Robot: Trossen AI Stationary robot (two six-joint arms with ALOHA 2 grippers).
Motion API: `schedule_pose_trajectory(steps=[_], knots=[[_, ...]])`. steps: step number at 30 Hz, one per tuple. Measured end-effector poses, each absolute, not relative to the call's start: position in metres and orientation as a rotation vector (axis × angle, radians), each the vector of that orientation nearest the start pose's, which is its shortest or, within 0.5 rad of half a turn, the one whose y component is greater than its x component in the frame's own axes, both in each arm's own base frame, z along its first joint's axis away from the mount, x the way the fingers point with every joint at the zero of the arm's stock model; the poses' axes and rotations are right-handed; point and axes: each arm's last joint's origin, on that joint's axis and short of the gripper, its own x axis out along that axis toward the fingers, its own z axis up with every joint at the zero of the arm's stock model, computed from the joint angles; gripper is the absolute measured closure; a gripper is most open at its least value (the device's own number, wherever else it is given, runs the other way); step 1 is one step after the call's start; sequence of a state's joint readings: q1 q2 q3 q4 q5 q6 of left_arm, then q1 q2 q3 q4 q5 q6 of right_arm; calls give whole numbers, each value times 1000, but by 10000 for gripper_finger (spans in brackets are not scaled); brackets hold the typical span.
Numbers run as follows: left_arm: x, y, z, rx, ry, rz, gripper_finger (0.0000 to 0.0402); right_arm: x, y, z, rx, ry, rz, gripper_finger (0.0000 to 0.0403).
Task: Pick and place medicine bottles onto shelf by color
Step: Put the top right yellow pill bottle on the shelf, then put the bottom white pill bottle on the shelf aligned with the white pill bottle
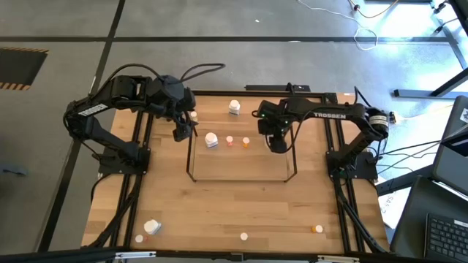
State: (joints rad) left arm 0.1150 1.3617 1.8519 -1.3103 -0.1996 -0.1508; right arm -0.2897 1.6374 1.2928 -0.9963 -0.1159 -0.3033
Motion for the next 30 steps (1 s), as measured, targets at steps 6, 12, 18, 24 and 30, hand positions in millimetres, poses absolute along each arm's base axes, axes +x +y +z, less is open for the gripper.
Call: schedule_pose_trajectory(steps=[6,12,18,24,30], knots=[[212,31,456,-119,856,395,160,302,-86,275,-3,1227,31,224],[209,31,454,-151,877,414,160,295,-84,298,-1,1146,10,224],[209,31,454,-159,880,418,160,285,-81,311,-5,1105,0,224],[203,29,450,-218,942,454,160,273,-77,327,18,1051,-22,224],[197,16,445,-353,995,507,160,258,-73,350,3,935,-46,224]])
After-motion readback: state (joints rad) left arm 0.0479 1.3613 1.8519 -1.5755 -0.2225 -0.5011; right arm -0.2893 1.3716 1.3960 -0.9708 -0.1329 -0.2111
